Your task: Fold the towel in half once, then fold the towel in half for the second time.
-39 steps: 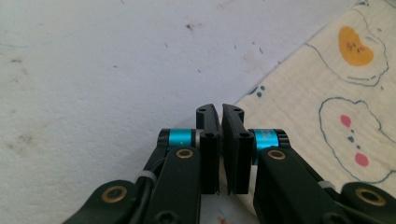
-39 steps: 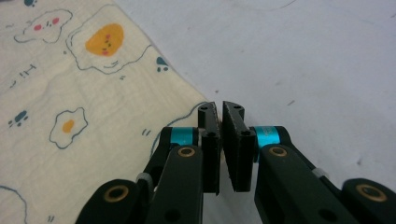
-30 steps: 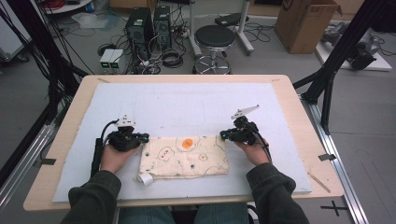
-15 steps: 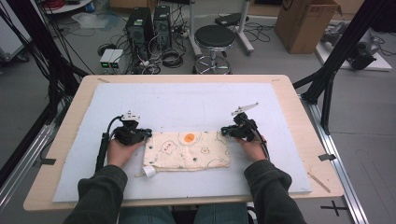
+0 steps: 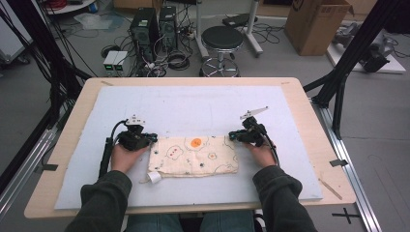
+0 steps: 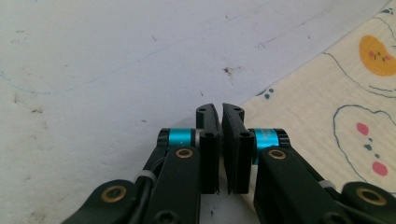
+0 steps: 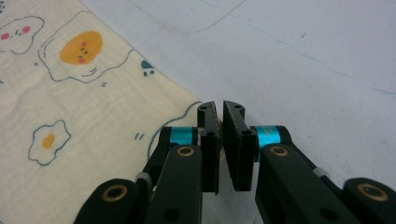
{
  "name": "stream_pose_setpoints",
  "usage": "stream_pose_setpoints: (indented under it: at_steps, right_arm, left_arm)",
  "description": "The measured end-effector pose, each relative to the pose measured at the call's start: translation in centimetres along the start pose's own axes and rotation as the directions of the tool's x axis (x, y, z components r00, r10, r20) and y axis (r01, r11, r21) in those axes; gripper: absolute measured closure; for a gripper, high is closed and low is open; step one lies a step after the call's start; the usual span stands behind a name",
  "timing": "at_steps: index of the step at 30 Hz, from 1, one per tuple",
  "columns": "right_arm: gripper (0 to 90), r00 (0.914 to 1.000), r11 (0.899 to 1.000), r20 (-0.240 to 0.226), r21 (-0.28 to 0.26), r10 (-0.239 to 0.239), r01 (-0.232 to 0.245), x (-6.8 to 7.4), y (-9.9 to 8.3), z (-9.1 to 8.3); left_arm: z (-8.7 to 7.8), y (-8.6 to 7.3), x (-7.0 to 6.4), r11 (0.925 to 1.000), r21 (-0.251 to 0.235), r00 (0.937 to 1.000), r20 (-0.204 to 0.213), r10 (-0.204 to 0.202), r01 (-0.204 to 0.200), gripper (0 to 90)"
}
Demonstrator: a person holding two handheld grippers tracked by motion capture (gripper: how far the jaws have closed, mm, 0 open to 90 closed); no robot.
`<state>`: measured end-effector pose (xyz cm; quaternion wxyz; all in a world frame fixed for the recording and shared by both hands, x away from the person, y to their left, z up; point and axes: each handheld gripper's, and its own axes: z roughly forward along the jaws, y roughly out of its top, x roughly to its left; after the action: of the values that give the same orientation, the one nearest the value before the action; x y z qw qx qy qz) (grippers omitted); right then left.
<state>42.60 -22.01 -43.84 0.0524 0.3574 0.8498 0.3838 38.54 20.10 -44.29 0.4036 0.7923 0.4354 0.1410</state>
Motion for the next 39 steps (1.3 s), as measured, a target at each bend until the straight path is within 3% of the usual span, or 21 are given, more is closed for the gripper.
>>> stream_pose_setpoints:
  at_steps: [13, 28, 35, 39]
  right_arm:
    - [85.0, 0.9999, 1.000, -0.014, -0.008, 0.008, -0.008, -0.2, 0.0, 0.0]
    - [85.1, 0.9998, 0.999, -0.019, -0.032, 0.003, -0.004, 0.0, 0.2, -0.4]
    - [85.2, 0.9997, 0.999, -0.025, -0.037, -0.002, 0.002, 0.3, 0.2, -0.8]
    - [85.2, 0.9994, 0.998, -0.035, -0.068, -0.007, 0.004, 0.4, 0.3, -1.4]
  left_arm:
    - [-0.1, 0.1, 0.1, 1.0000, 0.001, 1.0000, 0.003, 0.008, -0.008, 85.2]
    - [-0.7, 0.3, 0.0, 0.9992, -0.039, 1.0000, -0.001, -0.004, 0.004, 85.4]
    - [-1.3, 0.5, -0.2, 0.9987, -0.050, 0.9999, 0.005, 0.011, -0.011, 85.4]
    - [-1.9, 0.7, -0.2, 0.9981, -0.058, 0.9996, 0.016, 0.023, -0.023, 85.5]
